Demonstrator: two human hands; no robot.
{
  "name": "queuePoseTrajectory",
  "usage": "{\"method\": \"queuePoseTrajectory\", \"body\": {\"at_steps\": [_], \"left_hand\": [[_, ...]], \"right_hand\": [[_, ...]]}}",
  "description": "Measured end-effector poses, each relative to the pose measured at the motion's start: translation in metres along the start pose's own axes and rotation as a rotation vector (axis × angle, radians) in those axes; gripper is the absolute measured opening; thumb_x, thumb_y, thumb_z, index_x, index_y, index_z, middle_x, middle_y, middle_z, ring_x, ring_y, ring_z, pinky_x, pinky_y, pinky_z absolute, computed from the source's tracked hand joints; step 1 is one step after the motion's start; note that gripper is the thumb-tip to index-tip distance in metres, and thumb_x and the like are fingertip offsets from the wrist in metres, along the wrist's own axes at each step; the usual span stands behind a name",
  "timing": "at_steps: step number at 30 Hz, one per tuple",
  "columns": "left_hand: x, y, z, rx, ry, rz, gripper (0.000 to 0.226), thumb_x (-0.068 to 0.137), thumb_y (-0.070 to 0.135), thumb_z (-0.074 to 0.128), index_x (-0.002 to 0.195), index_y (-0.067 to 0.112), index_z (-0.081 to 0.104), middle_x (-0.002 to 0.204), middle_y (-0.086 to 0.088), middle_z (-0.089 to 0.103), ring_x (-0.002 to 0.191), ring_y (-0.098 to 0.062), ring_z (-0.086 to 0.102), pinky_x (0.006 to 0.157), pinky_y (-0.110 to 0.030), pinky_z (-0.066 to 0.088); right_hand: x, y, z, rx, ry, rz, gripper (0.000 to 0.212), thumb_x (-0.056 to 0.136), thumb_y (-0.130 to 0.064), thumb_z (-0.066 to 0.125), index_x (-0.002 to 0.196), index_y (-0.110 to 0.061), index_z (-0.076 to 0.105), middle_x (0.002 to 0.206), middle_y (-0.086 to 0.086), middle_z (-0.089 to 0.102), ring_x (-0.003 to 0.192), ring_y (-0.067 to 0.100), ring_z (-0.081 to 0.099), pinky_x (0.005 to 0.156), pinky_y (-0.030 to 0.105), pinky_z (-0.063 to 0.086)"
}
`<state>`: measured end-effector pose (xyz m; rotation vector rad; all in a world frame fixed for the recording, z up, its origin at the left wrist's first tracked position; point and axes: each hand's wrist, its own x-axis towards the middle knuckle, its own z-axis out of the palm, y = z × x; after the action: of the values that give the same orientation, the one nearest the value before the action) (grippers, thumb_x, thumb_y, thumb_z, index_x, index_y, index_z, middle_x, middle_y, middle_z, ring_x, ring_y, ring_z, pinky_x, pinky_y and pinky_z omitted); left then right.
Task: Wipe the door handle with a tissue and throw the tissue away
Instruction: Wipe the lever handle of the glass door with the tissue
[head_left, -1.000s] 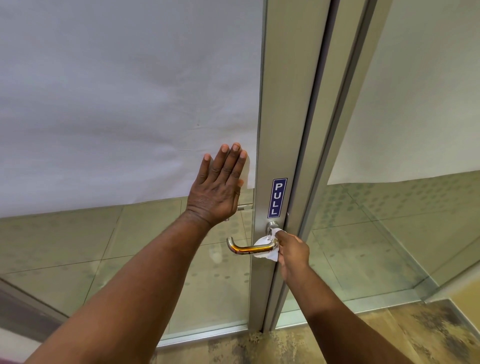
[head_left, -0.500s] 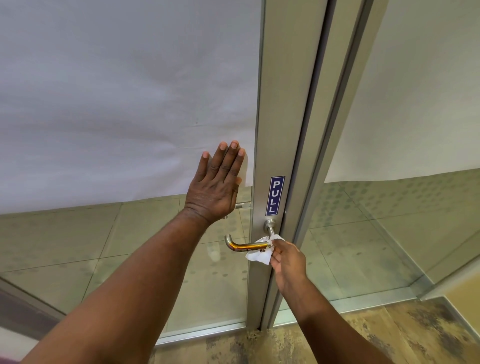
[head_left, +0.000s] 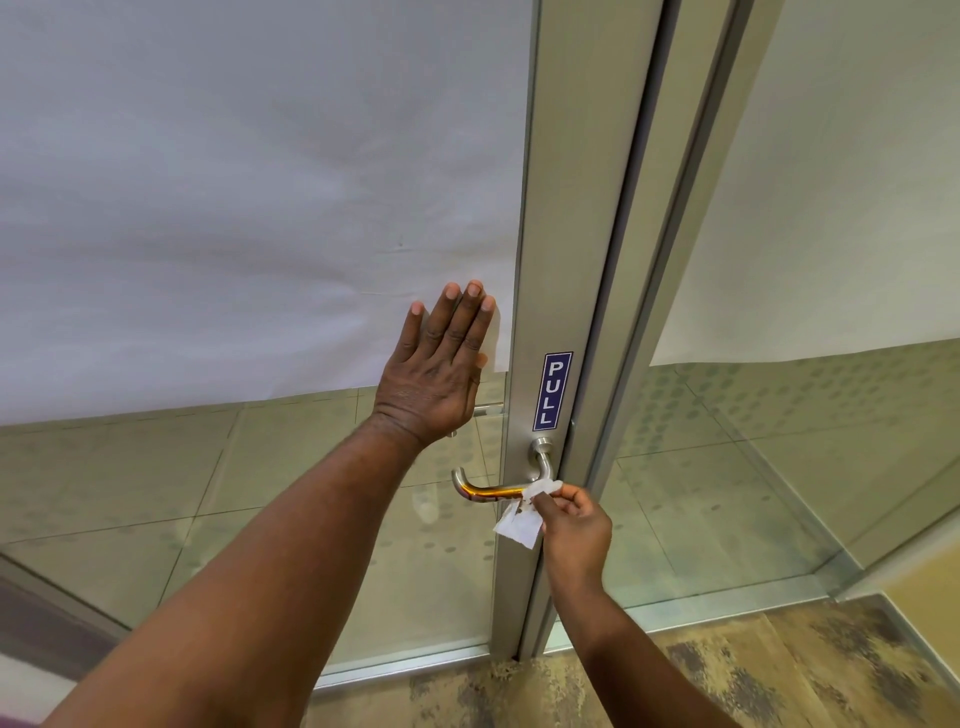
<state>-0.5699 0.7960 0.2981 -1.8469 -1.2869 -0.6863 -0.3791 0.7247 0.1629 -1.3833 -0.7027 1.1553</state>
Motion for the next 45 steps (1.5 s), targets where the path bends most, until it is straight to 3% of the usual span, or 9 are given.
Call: {"method": "queuePoseTrajectory", "body": {"at_steps": [5,10,14,19,23,28,33,39,45], "left_hand": [[0.0,0.0,0.002,-0.001,0.0,0.0,0.072,0.104,0.03,0.032,0.162,0.012,-0.005,0.168,-0.005,-0.023,0.155,-0.024,-0.019,0.125,-0.044,-0.013],[-0.001,-0.001,0.003,-0.012,0.019,0.002,0.072,0.103,0.029,0.036,0.162,0.011,-0.002,0.168,-0.005,-0.02,0.156,-0.024,-0.016,0.126,-0.045,-0.011],[-0.001,-0.001,0.003,-0.006,0.021,0.003,0.071,0.104,0.03,0.034,0.162,0.011,-0.002,0.168,-0.005,-0.02,0.156,-0.024,-0.016,0.126,-0.045,-0.011],[-0.001,-0.001,0.003,-0.004,0.023,0.001,0.069,0.104,0.03,0.033,0.162,0.011,-0.001,0.169,-0.005,-0.02,0.156,-0.024,-0.016,0.126,-0.045,-0.011],[-0.001,-0.001,0.004,0.003,0.02,-0.001,0.069,0.105,0.03,0.033,0.162,0.011,0.0,0.168,-0.005,-0.02,0.156,-0.024,-0.016,0.126,-0.045,-0.012],[-0.001,0.0,0.002,0.002,0.016,-0.003,0.071,0.104,0.03,0.035,0.162,0.011,-0.001,0.168,-0.005,-0.021,0.156,-0.023,-0.017,0.125,-0.045,-0.012],[-0.001,0.0,0.0,-0.004,0.005,-0.003,0.071,0.104,0.03,0.034,0.161,0.011,-0.003,0.167,-0.005,-0.024,0.155,-0.023,-0.019,0.125,-0.044,-0.013],[-0.001,0.0,0.001,-0.022,0.017,0.002,0.071,0.104,0.029,0.032,0.161,0.012,-0.006,0.168,-0.005,-0.023,0.156,-0.023,-0.018,0.126,-0.045,-0.011],[-0.001,-0.001,0.002,-0.019,0.027,0.008,0.068,0.105,0.03,0.032,0.162,0.01,-0.001,0.168,-0.006,-0.019,0.156,-0.024,-0.015,0.126,-0.045,-0.009]], "right_hand": [[-0.003,-0.002,-0.004,-0.039,-0.025,-0.084,0.018,0.086,-0.004,0.076,0.097,-0.017,0.08,0.088,-0.003,0.08,0.075,0.01,0.075,0.055,0.016,0.053],[-0.006,-0.011,-0.001,-0.044,-0.064,-0.169,0.024,0.09,-0.001,0.07,0.102,-0.02,0.076,0.102,0.002,0.077,0.095,0.018,0.073,0.071,0.018,0.058],[-0.007,-0.016,0.0,-0.15,-0.215,-0.341,0.042,0.084,0.01,0.064,0.106,-0.024,0.075,0.11,0.001,0.073,0.098,0.012,0.071,0.087,0.025,0.057],[0.003,-0.014,-0.007,-0.622,-0.25,-0.664,0.034,0.086,-0.01,0.075,0.116,-0.026,0.076,0.114,-0.007,0.067,0.108,0.013,0.059,0.094,0.034,0.05],[0.01,-0.01,-0.017,-1.021,-0.185,-0.874,0.027,0.088,-0.032,0.073,0.115,-0.034,0.075,0.12,-0.01,0.064,0.117,0.012,0.047,0.093,0.031,0.023],[0.006,-0.015,-0.009,-1.065,-0.206,-0.971,0.022,0.084,-0.031,0.076,0.106,-0.034,0.077,0.115,-0.008,0.07,0.116,0.017,0.056,0.097,0.032,0.02],[-0.002,-0.014,0.01,-1.106,-0.273,-1.022,0.022,0.081,-0.03,0.082,0.102,-0.033,0.078,0.107,-0.007,0.072,0.11,0.018,0.061,0.099,0.046,0.036],[-0.008,-0.01,0.03,-1.122,-0.259,-1.032,0.015,0.085,-0.04,0.074,0.097,-0.032,0.079,0.097,-0.013,0.073,0.101,0.014,0.063,0.102,0.04,0.025],[-0.015,-0.016,0.053,-1.196,-0.224,-0.994,0.015,0.082,-0.041,0.073,0.089,-0.03,0.08,0.087,-0.009,0.077,0.089,0.019,0.068,0.094,0.039,0.027]]}}
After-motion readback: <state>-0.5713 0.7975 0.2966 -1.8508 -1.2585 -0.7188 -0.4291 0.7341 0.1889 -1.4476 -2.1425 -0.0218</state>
